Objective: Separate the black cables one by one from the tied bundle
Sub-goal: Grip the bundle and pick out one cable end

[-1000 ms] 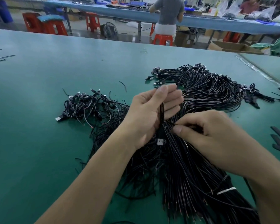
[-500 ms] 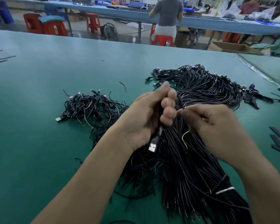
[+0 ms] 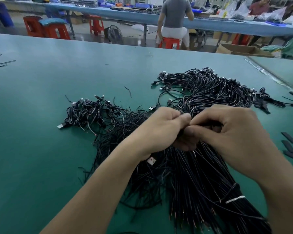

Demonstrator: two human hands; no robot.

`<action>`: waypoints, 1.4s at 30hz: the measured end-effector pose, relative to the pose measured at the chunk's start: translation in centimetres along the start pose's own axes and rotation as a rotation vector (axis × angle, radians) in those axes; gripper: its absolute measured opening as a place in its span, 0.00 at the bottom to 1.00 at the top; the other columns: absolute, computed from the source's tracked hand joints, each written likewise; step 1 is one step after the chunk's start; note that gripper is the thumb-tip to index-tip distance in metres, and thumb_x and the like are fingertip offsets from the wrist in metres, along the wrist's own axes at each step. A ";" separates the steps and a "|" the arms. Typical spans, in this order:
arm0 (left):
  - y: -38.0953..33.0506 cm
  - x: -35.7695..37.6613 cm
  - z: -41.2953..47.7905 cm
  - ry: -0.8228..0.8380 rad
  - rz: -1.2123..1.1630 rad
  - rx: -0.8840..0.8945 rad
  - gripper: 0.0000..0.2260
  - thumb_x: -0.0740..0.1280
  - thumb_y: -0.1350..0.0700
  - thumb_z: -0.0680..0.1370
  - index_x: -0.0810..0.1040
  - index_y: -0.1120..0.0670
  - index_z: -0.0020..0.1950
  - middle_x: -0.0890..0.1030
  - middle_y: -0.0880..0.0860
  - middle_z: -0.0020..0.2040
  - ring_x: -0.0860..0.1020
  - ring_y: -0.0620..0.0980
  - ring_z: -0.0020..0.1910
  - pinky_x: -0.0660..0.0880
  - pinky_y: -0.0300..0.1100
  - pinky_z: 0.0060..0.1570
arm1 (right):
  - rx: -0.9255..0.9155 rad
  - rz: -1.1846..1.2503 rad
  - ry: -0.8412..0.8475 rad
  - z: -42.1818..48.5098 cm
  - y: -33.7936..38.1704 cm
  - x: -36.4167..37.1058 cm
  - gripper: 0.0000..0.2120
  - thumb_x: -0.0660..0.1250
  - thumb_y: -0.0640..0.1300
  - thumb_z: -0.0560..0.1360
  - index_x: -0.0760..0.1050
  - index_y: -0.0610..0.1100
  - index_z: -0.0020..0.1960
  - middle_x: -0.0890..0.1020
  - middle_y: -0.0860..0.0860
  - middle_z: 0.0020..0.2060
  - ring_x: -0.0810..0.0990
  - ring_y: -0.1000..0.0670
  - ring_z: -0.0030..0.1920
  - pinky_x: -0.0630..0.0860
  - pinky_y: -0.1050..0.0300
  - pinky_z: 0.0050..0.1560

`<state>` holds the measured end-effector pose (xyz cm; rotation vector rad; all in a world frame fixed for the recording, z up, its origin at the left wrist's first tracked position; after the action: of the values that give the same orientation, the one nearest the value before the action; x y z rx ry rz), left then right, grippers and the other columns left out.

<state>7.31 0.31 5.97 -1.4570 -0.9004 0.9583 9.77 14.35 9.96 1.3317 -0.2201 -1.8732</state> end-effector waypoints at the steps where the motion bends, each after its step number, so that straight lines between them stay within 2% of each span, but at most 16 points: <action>1: 0.0 0.2 -0.1 0.040 0.028 -0.025 0.18 0.57 0.55 0.86 0.77 0.58 0.40 0.80 0.50 0.28 0.80 0.46 0.27 0.74 0.34 0.28 | 0.005 0.038 -0.042 0.0 -0.1 -0.2 0.02 0.75 0.51 0.68 0.84 0.54 0.39 0.83 0.58 0.34 0.81 0.56 0.38 0.73 0.66 0.39; 4: 0.1 -0.1 -0.4 0.088 -0.045 -0.088 0.20 0.58 0.52 0.85 0.75 0.54 0.36 0.69 0.46 0.23 0.68 0.43 0.21 0.64 0.33 0.21 | 0.030 0.168 -0.095 0.2 -0.6 -0.3 0.04 0.75 0.53 0.68 0.84 0.54 0.40 0.85 0.58 0.34 0.84 0.54 0.37 0.80 0.53 0.43; 6: 0.1 -0.3 -0.5 0.169 -0.167 -0.108 0.21 0.58 0.49 0.85 0.73 0.50 0.31 0.64 0.44 0.23 0.63 0.41 0.20 0.59 0.32 0.19 | 0.063 0.334 -0.056 0.4 -0.9 0.3 0.06 0.73 0.53 0.68 0.84 0.51 0.40 0.86 0.54 0.37 0.84 0.55 0.39 0.80 0.52 0.45; 8: 0.0 -0.3 -0.8 0.261 -0.262 -0.116 0.23 0.58 0.46 0.84 0.69 0.48 0.29 0.62 0.43 0.23 0.61 0.40 0.19 0.58 0.32 0.19 | 0.104 0.557 0.008 0.5 -1.0 1.1 0.06 0.72 0.50 0.67 0.81 0.47 0.40 0.86 0.46 0.39 0.82 0.52 0.40 0.80 0.52 0.44; 11: -0.1 0.0 -1.2 0.351 -0.363 -0.112 0.22 0.58 0.46 0.83 0.68 0.48 0.29 0.64 0.44 0.23 0.65 0.41 0.20 0.62 0.32 0.20 | 0.148 0.710 0.091 0.3 -0.9 1.2 0.05 0.72 0.48 0.67 0.79 0.48 0.41 0.85 0.45 0.37 0.82 0.51 0.38 0.83 0.53 0.41; 16: 0.4 0.7 -0.6 0.242 -0.335 -0.092 0.25 0.56 0.52 0.85 0.69 0.51 0.27 0.71 0.51 0.26 0.76 0.49 0.27 0.72 0.37 0.28 | 0.159 0.482 0.072 0.1 -1.6 0.7 0.06 0.76 0.45 0.68 0.81 0.51 0.44 0.85 0.48 0.37 0.85 0.51 0.38 0.84 0.45 0.46; 18: 0.6 0.5 -0.3 0.162 -0.310 -0.096 0.26 0.57 0.53 0.85 0.69 0.51 0.25 0.72 0.51 0.26 0.76 0.49 0.29 0.72 0.38 0.29 | 0.137 0.344 0.076 0.0 -1.8 0.9 0.09 0.77 0.43 0.71 0.79 0.53 0.46 0.86 0.52 0.37 0.85 0.52 0.38 0.82 0.44 0.48; 22: 0.8 -0.1 0.2 0.004 -0.068 -0.086 0.27 0.60 0.51 0.84 0.69 0.50 0.23 0.74 0.50 0.27 0.73 0.47 0.28 0.70 0.35 0.29 | 0.102 0.224 0.030 0.1 -1.5 1.2 0.06 0.73 0.48 0.69 0.79 0.55 0.45 0.85 0.56 0.36 0.83 0.54 0.35 0.79 0.46 0.41; 24: 0.7 -0.1 0.1 -0.019 -0.049 -0.058 0.22 0.60 0.51 0.83 0.76 0.51 0.29 0.78 0.52 0.30 0.77 0.49 0.30 0.75 0.37 0.30 | 0.099 0.265 -0.014 0.2 -1.2 1.5 0.07 0.74 0.48 0.68 0.80 0.54 0.45 0.85 0.56 0.36 0.84 0.54 0.37 0.80 0.49 0.41; 27: 0.4 0.3 -0.2 0.050 -0.224 -0.082 0.22 0.57 0.43 0.84 0.82 0.57 0.47 0.84 0.61 0.41 0.84 0.56 0.37 0.81 0.49 0.32 | 0.083 0.311 -0.106 0.3 -0.9 1.6 0.06 0.75 0.43 0.70 0.80 0.53 0.43 0.85 0.58 0.37 0.84 0.57 0.37 0.79 0.63 0.37; 30: 0.5 0.7 -0.5 0.156 -0.197 -0.089 0.26 0.52 0.34 0.82 0.80 0.53 0.53 0.85 0.55 0.37 0.83 0.50 0.28 0.72 0.35 0.20 | 0.096 0.312 -0.204 0.3 -0.9 1.7 0.09 0.75 0.39 0.72 0.80 0.51 0.41 0.85 0.59 0.35 0.83 0.56 0.31 0.77 0.62 0.32; 33: 0.7 0.5 -0.4 0.109 -0.145 -0.096 0.28 0.50 0.31 0.81 0.74 0.52 0.62 0.83 0.55 0.33 0.73 0.45 0.20 0.60 0.29 0.18 | 0.111 0.330 -0.276 0.3 -1.2 1.7 0.09 0.76 0.38 0.72 0.80 0.51 0.42 0.85 0.59 0.36 0.82 0.54 0.27 0.77 0.63 0.29; 35: 0.9 0.5 -0.3 0.059 -0.133 -0.107 0.27 0.50 0.30 0.80 0.77 0.49 0.56 0.81 0.54 0.30 0.70 0.44 0.19 0.60 0.29 0.19 | 0.108 0.317 -0.297 0.3 -1.4 1.8 0.10 0.76 0.38 0.71 0.80 0.53 0.42 0.85 0.60 0.38 0.84 0.57 0.32 0.78 0.65 0.36; 37: 1.0 0.5 -0.1 0.014 -0.106 -0.088 0.28 0.52 0.32 0.80 0.79 0.53 0.44 0.78 0.53 0.26 0.69 0.43 0.18 0.61 0.29 0.19 | 0.115 0.300 -0.306 0.3 -1.6 1.9 0.12 0.76 0.38 0.71 0.80 0.54 0.42 0.85 0.60 0.39 0.85 0.57 0.39 0.80 0.61 0.42; 39: 1.0 0.3 0.2 -0.034 -0.029 -0.033 0.30 0.53 0.35 0.81 0.78 0.57 0.36 0.74 0.51 0.23 0.67 0.43 0.17 0.61 0.30 0.19 | 0.134 0.300 -0.306 0.3 -1.8 2.1 0.12 0.76 0.37 0.71 0.81 0.54 0.42 0.86 0.59 0.38 0.85 0.57 0.40 0.81 0.59 0.43; 42: 1.1 -0.3 0.4 -0.092 0.043 0.044 0.28 0.55 0.36 0.81 0.72 0.53 0.30 0.67 0.46 0.21 0.62 0.43 0.18 0.59 0.32 0.19 | 0.160 0.357 -0.264 0.3 -1.6 2.0 0.10 0.77 0.39 0.71 0.82 0.53 0.46 0.86 0.58 0.40 0.85 0.57 0.41 0.82 0.58 0.46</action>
<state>6.83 0.07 4.88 -1.4090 -0.9126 1.0783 8.43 13.92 7.73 1.0588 -0.7100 -1.7437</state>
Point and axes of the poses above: each hand's wrist, its own z-axis towards the middle knuckle, its own x-axis out of the palm, y = z × x, the point moved 4 cm from there along z, towards the middle knuckle
